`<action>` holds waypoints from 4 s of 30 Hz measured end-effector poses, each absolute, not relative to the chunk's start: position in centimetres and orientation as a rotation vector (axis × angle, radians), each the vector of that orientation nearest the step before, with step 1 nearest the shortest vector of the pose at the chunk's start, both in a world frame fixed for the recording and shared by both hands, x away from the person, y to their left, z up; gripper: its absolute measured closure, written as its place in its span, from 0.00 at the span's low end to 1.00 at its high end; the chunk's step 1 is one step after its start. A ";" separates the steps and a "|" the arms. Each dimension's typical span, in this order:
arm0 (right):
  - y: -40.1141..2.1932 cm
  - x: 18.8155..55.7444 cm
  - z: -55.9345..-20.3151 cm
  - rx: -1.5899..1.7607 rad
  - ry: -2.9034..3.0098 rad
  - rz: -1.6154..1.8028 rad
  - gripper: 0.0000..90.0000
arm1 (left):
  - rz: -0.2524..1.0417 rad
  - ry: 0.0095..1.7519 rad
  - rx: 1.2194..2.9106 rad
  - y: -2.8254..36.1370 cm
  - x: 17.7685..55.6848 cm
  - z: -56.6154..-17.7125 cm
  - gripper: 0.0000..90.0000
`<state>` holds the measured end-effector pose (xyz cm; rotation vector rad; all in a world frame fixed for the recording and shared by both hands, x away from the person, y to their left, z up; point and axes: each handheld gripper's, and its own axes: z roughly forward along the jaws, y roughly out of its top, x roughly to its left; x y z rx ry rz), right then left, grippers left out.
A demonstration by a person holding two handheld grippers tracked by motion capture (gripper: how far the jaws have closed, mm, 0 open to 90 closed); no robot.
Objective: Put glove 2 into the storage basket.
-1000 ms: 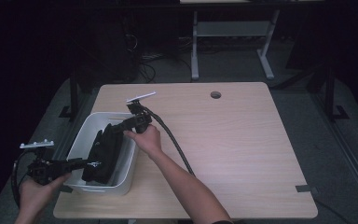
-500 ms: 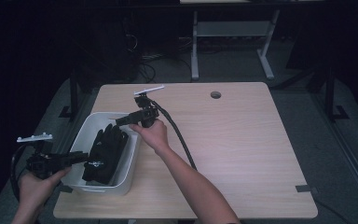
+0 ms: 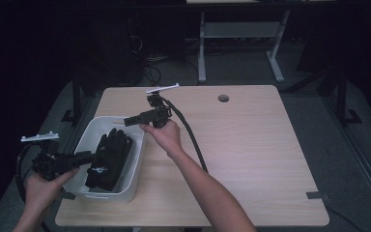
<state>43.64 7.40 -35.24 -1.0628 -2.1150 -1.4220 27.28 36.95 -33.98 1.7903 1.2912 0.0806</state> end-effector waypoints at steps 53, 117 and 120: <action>-3.5 43.1 -32.3 -1.138 -2.051 -1.574 0.44 | 0.023 1.097 1.862 27.1 29.9 -31.2 0.43; -18.4 40.2 -34.1 -1.385 -1.919 -1.660 0.41 | -0.088 0.915 1.982 15.6 31.7 -31.7 0.35; -19.0 40.1 -34.2 -1.398 -1.910 -1.664 0.41 | -0.102 0.915 1.982 14.9 31.7 -31.9 0.35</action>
